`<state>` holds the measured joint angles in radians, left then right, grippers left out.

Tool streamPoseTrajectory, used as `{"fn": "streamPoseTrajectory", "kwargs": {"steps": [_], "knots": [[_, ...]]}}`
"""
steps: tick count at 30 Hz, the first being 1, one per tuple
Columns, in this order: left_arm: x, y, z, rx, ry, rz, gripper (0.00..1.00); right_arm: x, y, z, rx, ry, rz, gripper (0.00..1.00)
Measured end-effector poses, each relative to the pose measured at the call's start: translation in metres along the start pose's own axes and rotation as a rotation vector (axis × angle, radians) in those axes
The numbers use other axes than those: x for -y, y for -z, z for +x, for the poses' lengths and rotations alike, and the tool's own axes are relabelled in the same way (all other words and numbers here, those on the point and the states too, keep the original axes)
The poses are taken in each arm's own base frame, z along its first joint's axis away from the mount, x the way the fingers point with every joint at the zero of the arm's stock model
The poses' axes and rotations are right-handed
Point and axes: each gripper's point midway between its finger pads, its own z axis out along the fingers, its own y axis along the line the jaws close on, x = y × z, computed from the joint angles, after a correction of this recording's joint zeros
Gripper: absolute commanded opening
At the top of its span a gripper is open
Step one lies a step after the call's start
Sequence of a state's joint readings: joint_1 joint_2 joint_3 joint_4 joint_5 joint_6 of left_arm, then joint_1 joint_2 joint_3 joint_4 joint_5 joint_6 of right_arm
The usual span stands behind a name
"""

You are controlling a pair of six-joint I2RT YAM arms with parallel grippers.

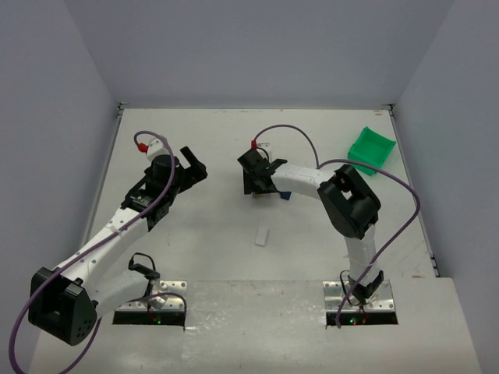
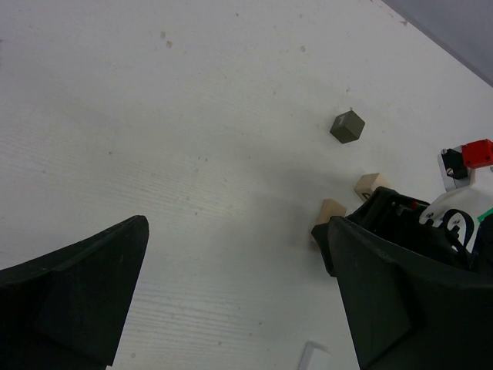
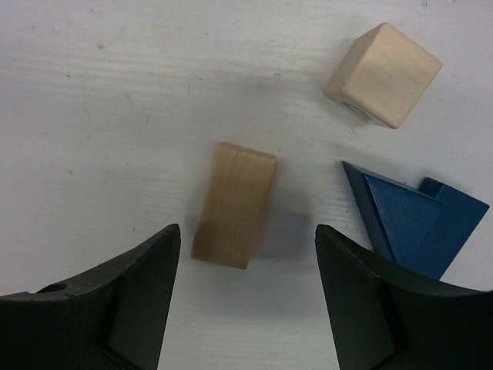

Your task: Build the wood block tower

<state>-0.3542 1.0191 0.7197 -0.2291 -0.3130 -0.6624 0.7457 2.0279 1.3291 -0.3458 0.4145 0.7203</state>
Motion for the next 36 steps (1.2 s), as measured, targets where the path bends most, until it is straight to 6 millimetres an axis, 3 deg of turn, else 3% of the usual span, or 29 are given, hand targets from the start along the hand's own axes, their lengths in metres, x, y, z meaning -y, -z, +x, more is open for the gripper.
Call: {"fn": "streamPoseTrajectory", "kwargs": {"steps": [7,13,20,26,29,32,36], "knots": [[0.000,0.000,0.000,-0.001,0.000,0.001,1.00,0.000,-0.015,-0.001,-0.015,-0.050,0.016,0.30],[0.000,0.000,0.000,-0.001,0.000,0.001,1.00,-0.002,-0.015,-0.005,-0.006,0.004,-0.001,0.08],[0.000,0.000,0.000,0.000,0.000,0.000,1.00,-0.009,-0.002,-0.027,0.052,0.300,-0.137,0.00],[-0.002,0.000,-0.001,0.008,-0.004,-0.009,1.00,-0.018,0.070,-0.073,0.242,0.722,-0.487,0.04],[-0.003,-0.001,-0.002,0.014,-0.005,-0.018,1.00,-0.012,0.102,-0.086,0.331,0.922,-0.560,0.04],[-0.004,-0.004,-0.004,0.016,-0.010,-0.035,1.00,-0.011,0.114,-0.079,0.336,1.060,-0.612,0.06],[-0.003,-0.010,-0.004,0.010,-0.017,-0.052,1.00,-0.004,0.112,-0.054,0.232,1.098,-0.635,0.07]]}}
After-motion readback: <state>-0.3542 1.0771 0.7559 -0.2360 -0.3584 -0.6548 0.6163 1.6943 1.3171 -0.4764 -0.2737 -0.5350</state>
